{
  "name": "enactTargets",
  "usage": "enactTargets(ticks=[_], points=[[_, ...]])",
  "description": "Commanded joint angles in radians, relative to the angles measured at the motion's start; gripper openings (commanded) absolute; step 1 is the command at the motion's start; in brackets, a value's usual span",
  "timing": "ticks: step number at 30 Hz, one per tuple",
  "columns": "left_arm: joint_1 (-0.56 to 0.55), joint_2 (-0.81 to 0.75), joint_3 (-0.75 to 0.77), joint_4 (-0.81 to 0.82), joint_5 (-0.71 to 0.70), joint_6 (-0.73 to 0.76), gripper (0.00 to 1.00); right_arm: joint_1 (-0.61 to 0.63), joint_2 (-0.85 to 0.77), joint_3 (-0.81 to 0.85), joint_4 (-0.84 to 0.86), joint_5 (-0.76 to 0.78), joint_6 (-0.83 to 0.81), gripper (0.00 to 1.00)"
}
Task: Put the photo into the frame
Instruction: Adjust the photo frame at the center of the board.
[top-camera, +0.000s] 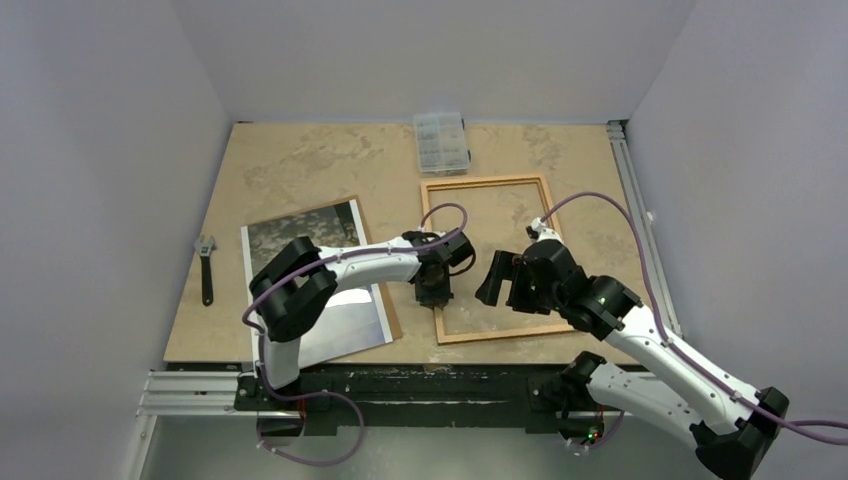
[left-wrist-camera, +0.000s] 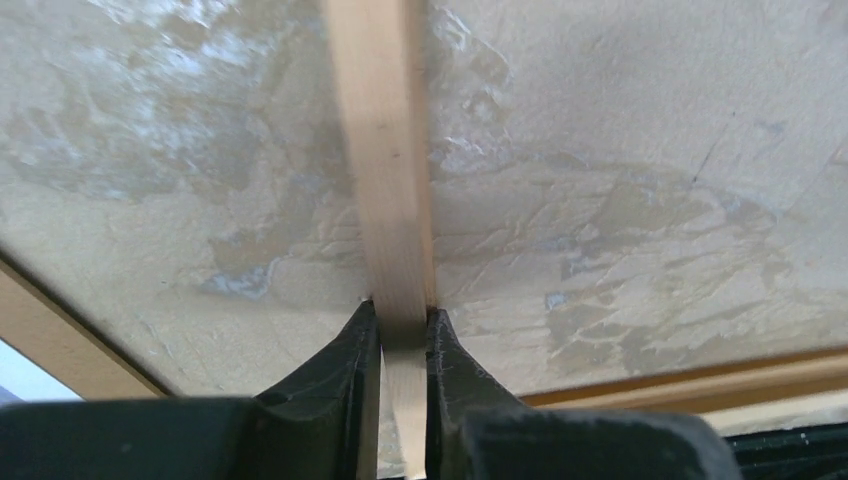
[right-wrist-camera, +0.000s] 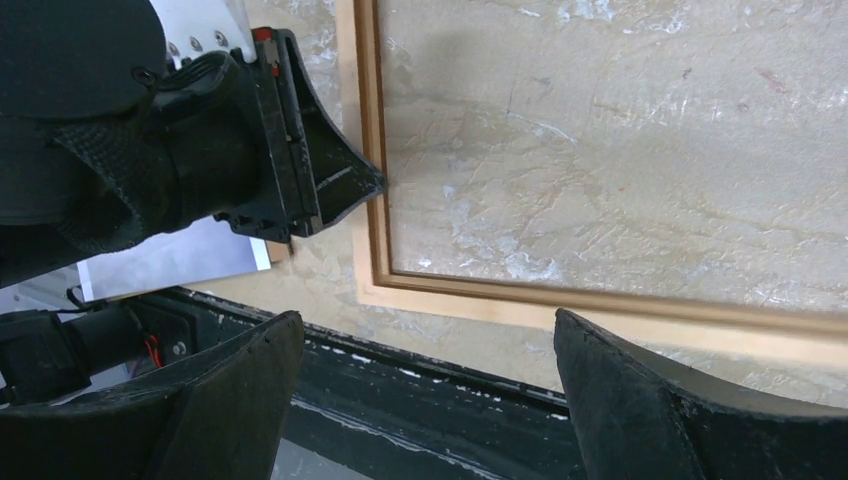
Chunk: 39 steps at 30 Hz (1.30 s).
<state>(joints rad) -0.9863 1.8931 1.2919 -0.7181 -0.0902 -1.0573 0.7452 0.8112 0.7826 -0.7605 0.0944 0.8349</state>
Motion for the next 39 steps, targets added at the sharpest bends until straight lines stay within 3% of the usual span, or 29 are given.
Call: enactTargets(ticks=[1,8,21,27,28,30,33,35,39], points=[[-0.011,0.012,0.042,-0.060,-0.063,0.059,0.01,-0.006,0.002,0.043,-0.026,0.024,-0.019,0.94],[-0.017,0.037,0.053,-0.029,-0.049,0.073,0.00,-0.009,0.009,0.036,-0.027,0.031,-0.031,0.94],[-0.017,0.008,0.020,-0.022,-0.108,-0.077,0.00,-0.011,0.014,-0.002,-0.007,0.016,-0.034,0.94],[-0.017,0.044,0.045,-0.002,-0.076,-0.043,0.00,-0.012,0.019,-0.009,0.001,0.007,-0.034,0.94],[-0.017,0.047,0.053,-0.006,-0.076,-0.033,0.03,-0.013,0.019,-0.009,0.002,0.007,-0.036,0.94],[-0.017,0.036,0.057,-0.005,-0.079,-0.015,0.27,-0.012,0.018,-0.012,0.002,0.004,-0.037,0.94],[-0.019,-0.032,0.033,0.018,-0.108,0.004,0.87,-0.012,0.017,-0.021,0.013,-0.009,-0.042,0.95],[-0.020,-0.102,-0.007,0.064,-0.120,0.020,0.97,-0.012,0.020,-0.030,0.027,-0.027,-0.051,0.95],[-0.019,-0.261,-0.105,0.164,-0.130,0.054,1.00,-0.012,0.050,-0.038,0.049,-0.067,-0.075,0.95]])
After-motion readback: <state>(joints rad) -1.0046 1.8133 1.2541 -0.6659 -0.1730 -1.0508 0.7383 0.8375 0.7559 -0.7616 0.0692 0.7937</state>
